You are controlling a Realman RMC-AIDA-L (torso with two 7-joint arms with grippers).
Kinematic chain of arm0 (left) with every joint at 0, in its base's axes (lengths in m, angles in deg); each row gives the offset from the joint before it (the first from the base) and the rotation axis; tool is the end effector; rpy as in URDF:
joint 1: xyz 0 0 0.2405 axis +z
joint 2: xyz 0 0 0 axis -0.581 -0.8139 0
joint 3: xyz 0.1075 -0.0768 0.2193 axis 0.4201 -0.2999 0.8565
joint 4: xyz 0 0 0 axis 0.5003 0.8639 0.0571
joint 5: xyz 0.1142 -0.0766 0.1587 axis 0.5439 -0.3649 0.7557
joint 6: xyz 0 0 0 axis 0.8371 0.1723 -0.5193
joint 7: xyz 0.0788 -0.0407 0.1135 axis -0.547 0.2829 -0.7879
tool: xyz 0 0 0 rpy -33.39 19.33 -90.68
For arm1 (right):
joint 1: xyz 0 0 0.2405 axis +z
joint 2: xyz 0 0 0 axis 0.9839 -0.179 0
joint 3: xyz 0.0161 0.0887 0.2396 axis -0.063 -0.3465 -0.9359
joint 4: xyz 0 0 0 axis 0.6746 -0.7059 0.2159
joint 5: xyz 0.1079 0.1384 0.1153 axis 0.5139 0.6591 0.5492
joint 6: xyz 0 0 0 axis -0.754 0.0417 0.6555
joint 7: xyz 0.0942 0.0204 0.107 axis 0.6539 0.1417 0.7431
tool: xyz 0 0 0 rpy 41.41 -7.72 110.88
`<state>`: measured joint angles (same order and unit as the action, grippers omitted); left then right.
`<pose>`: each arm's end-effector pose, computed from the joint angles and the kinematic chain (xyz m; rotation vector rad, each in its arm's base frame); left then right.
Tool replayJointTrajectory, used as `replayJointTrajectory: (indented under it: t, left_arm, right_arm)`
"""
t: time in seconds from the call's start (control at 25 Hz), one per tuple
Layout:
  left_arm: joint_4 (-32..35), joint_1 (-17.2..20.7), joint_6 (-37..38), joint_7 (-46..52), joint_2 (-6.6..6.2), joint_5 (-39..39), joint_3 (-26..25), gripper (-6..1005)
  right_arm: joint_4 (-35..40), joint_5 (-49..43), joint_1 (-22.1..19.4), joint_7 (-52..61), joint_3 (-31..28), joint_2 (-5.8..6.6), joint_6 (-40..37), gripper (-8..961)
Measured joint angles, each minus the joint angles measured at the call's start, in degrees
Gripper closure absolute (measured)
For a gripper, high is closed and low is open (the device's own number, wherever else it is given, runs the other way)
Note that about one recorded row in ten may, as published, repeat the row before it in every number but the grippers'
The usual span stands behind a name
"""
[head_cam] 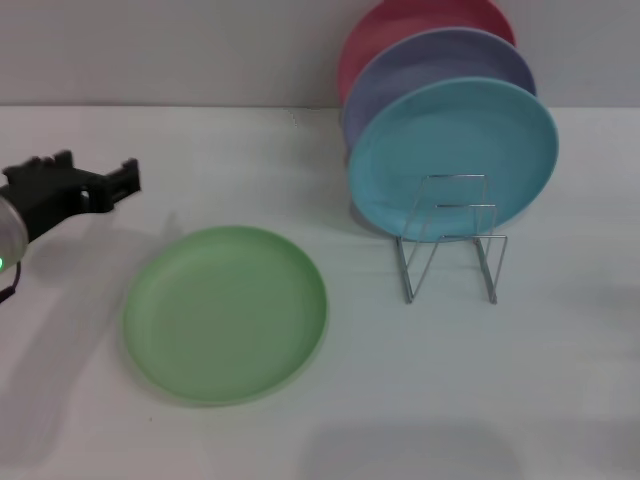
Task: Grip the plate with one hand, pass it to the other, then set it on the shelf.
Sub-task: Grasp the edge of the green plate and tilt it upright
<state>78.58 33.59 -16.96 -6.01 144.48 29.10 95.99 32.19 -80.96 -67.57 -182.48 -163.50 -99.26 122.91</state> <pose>-0.2368 0.3368 0.0261 -1.8900 -0.8887 -0.3282 0.3798 0.2393 0.0754 -1.1560 0.4356 0.8507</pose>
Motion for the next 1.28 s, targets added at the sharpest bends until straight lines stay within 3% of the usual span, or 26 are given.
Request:
replayJointTrajectory:
  t: [0.04,0.08,0.2,0.52,1.28]
  left_arm:
    - [0.00,0.00,0.00,0.00,0.00,0.00,0.00,208]
    - [3.40,-2.42,-15.78,-2.19,3.28,-0.30,-5.76,209]
    - [4.17,-5.10,-27.83,-5.14,5.18,-0.49,-9.11,210]
    - [0.57,-6.60,-31.15,-5.15,5.01,-0.56,-7.57,214]
    - [-6.56,-8.60,-30.21,-5.24,4.92,-0.39,-7.45,274]
  right_arm:
    - [0.00,0.00,0.00,0.00,0.00,0.00,0.00,230]
    - [0.04,0.00,0.00,0.00,0.00,0.00,-0.22,231]
    - [0.07,0.00,-0.02,0.00,-0.02,0.00,-0.58,231]
    - [0.09,0.00,-0.20,-0.01,-0.01,0.00,-1.17,231]
    - [0.09,-0.02,-0.29,-0.01,0.00,0.00,-2.04,230]
